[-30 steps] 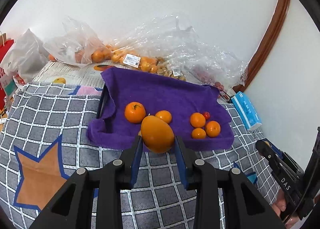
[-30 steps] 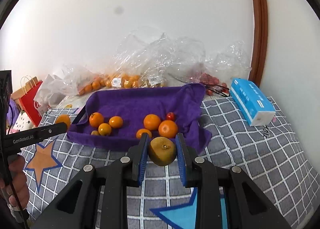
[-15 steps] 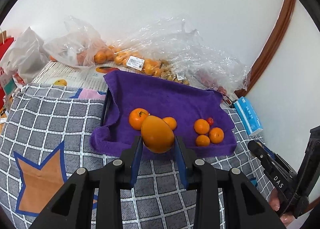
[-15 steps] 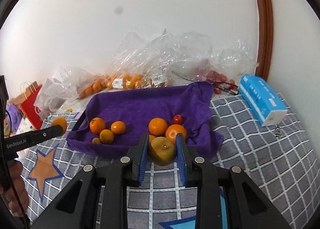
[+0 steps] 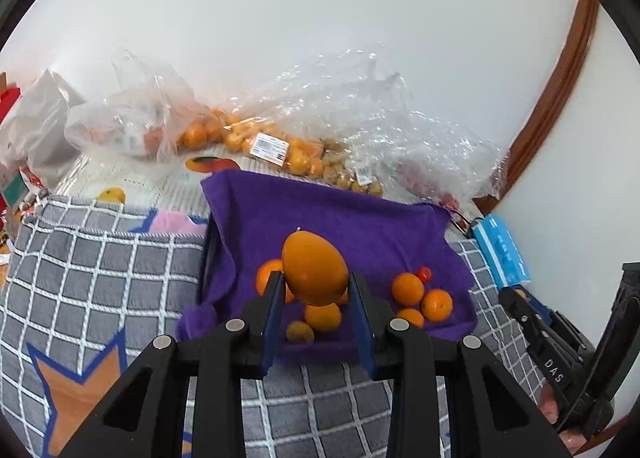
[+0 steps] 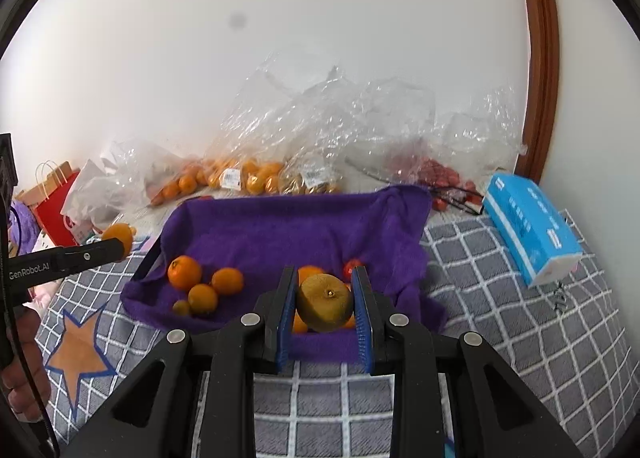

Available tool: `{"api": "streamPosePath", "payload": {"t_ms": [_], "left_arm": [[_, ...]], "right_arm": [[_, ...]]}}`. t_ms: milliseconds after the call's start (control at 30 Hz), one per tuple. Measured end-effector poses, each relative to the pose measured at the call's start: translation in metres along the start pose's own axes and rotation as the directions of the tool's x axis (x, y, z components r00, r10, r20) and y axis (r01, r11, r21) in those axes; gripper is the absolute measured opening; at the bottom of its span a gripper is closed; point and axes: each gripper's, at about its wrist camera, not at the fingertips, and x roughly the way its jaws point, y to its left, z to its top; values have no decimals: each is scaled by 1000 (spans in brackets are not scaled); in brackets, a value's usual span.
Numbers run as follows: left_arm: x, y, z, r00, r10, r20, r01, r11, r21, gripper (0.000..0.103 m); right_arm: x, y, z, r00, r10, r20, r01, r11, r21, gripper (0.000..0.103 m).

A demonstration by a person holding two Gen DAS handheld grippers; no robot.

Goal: Organize fruits
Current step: 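Lower the orange and yellow fruit onto the towel among the oranges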

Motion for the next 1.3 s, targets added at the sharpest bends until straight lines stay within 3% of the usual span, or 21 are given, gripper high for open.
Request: {"api": "streamPosePath", "payload": {"t_ms": [733,1300], "left_arm": [[87,7,44,995,65,-71,-65,998,8,31],[160,9,43,974,94,-204,-90,996,29,31]], "right_arm": [[93,-13,41,997,11,-72,-13,1000,-22,27],[160,-2,24,979,53,-199,-55,998,-8,27]]}}
